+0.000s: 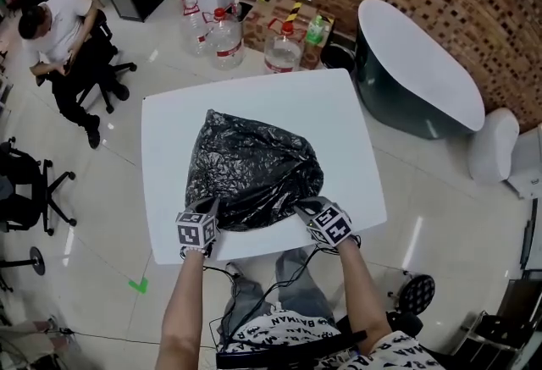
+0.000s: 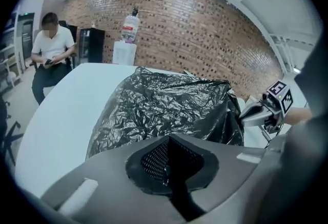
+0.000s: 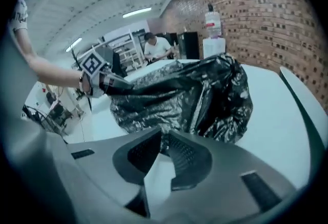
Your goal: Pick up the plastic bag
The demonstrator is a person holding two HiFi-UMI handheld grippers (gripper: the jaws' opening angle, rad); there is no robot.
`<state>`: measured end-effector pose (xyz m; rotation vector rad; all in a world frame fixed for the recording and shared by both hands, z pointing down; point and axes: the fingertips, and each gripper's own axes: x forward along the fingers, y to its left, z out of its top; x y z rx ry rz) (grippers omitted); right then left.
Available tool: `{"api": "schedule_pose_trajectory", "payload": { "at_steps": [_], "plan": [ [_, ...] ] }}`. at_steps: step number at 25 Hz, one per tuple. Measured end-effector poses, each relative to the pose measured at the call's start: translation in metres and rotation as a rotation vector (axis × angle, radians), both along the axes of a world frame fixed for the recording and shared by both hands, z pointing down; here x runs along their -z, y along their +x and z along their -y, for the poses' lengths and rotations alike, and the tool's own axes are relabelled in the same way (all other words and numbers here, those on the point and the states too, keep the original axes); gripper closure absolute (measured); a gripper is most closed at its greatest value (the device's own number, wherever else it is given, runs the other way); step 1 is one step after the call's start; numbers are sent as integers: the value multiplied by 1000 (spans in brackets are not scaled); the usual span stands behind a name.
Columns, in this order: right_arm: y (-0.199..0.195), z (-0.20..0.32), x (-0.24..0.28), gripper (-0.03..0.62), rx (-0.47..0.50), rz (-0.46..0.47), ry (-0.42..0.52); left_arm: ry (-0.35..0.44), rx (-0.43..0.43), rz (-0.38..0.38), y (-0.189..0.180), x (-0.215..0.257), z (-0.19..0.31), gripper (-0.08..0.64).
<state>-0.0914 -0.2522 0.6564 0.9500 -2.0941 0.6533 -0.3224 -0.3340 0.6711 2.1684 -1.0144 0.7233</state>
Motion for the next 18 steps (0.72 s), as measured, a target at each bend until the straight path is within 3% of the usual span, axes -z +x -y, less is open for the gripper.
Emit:
{"api": "schedule_pose_trajectory", "payload": {
  "at_steps": [3, 6, 8, 9, 11, 12, 13, 15, 18],
  "plan": [
    [29, -18, -18, 534, 69, -183, -83, -30, 26, 25, -2, -8, -14, 558],
    [59, -28, -23, 534, 100, -274, -158, -54, 51, 40, -3, -12, -28, 557],
    [64, -27, -8, 533, 80, -193, -172, -67, 62, 57, -3, -11, -37, 558],
    [62, -21, 12, 532, 32, -83, -139, -66, 67, 52, -2, -6, -40, 558],
    [60, 11, 73, 532, -125, 180, 28, -21, 77, -13, 7, 17, -36, 558],
    [66, 33, 102, 534, -212, 265, 143, 18, 81, -66, 14, 33, -27, 558],
    [75, 56, 120, 534, -281, 291, 243, 62, 77, -115, 22, 48, -14, 558],
    [83, 93, 114, 534, -306, 213, 306, 138, 46, -165, 41, 64, 21, 558],
    [61, 122, 50, 534, -184, 26, 223, 142, 50, -169, 58, 46, 73, 558]
  ]
}}
